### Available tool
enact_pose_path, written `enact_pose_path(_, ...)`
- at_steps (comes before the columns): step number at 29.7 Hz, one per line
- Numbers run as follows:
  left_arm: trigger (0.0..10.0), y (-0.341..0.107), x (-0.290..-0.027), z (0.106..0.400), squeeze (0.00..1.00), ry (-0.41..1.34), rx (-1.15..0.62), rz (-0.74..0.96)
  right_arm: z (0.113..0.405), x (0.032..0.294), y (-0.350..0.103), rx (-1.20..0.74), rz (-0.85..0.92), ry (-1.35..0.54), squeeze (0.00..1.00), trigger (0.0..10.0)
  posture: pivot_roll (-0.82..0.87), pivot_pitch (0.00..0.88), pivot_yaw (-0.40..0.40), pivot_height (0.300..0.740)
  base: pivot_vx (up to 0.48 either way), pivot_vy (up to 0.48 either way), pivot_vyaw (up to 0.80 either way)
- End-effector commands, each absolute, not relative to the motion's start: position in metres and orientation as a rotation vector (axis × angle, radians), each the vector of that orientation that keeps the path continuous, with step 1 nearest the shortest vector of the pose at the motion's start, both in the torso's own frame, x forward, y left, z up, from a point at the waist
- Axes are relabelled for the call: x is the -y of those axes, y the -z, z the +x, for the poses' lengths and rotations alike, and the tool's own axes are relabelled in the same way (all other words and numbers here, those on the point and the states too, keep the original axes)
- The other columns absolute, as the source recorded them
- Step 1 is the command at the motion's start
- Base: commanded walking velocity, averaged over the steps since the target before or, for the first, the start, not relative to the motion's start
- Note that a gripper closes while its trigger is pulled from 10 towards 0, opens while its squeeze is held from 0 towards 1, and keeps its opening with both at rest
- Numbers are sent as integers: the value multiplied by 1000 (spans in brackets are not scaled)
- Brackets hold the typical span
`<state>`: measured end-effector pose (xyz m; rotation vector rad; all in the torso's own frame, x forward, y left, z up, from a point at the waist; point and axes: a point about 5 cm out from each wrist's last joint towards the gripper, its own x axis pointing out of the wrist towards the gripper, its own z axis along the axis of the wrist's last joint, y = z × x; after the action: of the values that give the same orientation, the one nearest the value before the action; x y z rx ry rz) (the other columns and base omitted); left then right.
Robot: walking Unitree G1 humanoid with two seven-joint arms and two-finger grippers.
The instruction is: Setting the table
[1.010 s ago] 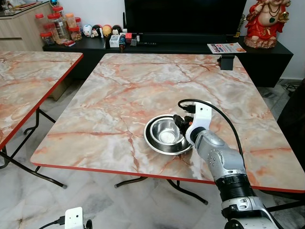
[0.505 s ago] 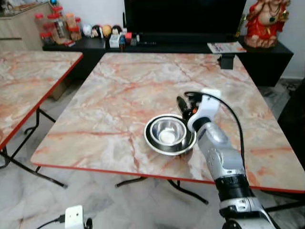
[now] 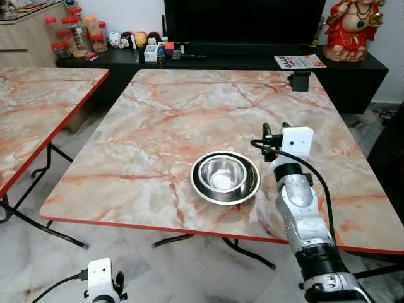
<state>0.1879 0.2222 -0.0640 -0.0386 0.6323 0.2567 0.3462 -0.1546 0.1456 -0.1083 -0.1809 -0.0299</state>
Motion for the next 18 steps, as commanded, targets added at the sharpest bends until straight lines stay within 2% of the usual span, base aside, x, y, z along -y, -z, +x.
enact_pose_path(1,10000,62,-225,190,0,-279,-619,-49,345,151,-142,183,-117,19,0,10000,1,0,36,732,0,0,0)
enact_pose_path(7,10000,62,-225,190,0,-279,-618,-49,345,151,-141,194,-124,26,0,10000,1,0,36,732,0,0,0)
enact_pose_path(9,10000,64,-226,185,0,-303,-625,-68,346,138,-140,191,-82,-12,0,10000,8,0,27,732,0,281,0)
enact_pose_path(18,10000,65,-229,182,0,-318,-628,-73,347,129,-142,210,-59,-22,0,10000,11,0,30,732,0,340,0)
